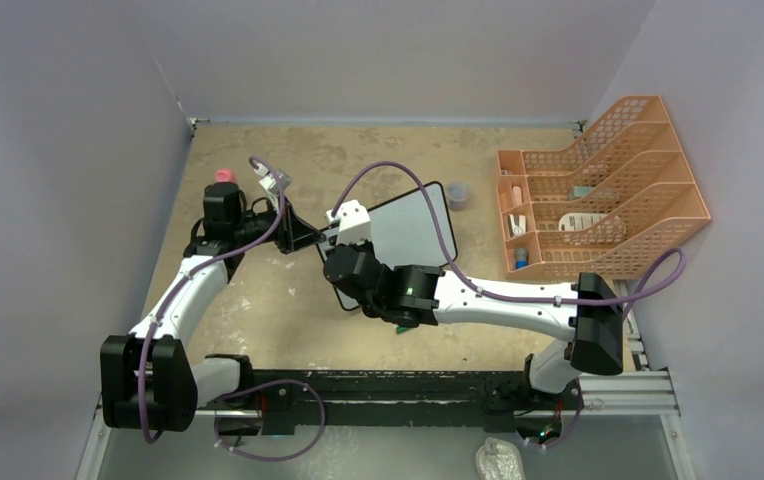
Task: Write a sentence on the whiteboard
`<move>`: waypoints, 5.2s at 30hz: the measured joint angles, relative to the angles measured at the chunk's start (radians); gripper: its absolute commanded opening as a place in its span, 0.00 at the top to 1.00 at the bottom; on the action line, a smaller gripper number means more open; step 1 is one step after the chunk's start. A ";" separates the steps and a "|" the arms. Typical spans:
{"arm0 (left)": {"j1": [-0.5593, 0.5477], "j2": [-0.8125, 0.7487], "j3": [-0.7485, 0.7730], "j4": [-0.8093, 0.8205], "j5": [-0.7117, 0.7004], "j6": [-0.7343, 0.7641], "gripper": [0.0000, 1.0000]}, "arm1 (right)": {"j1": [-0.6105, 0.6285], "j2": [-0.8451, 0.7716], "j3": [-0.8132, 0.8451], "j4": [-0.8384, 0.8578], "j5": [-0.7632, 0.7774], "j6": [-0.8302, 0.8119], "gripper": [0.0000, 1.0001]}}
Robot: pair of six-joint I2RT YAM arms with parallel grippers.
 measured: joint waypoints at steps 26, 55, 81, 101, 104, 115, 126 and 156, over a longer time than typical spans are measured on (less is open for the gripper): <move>0.000 0.000 0.000 0.000 0.001 0.000 1.00 | -0.006 0.000 0.004 -0.009 0.035 0.001 1.00; 0.000 0.000 0.000 -0.002 -0.004 0.002 1.00 | -0.006 0.014 0.011 -0.008 0.028 0.001 1.00; 0.000 0.000 0.000 -0.002 -0.008 0.003 1.00 | -0.013 0.013 0.011 -0.037 0.077 0.034 1.00; 0.000 0.000 0.000 -0.002 -0.009 0.003 1.00 | -0.022 -0.002 -0.006 -0.080 0.070 0.082 1.00; 0.000 0.000 0.000 -0.002 -0.010 0.003 1.00 | -0.022 -0.003 -0.008 -0.080 0.067 0.082 1.00; 0.000 0.000 0.000 -0.002 -0.008 0.003 1.00 | -0.019 -0.003 -0.009 -0.080 0.036 0.081 1.00; 0.000 0.000 0.000 -0.002 -0.005 0.003 1.00 | -0.012 -0.002 -0.009 -0.080 0.003 0.080 1.00; 0.000 0.000 0.000 -0.002 0.000 0.003 1.00 | -0.006 0.001 -0.010 -0.130 -0.007 0.089 1.00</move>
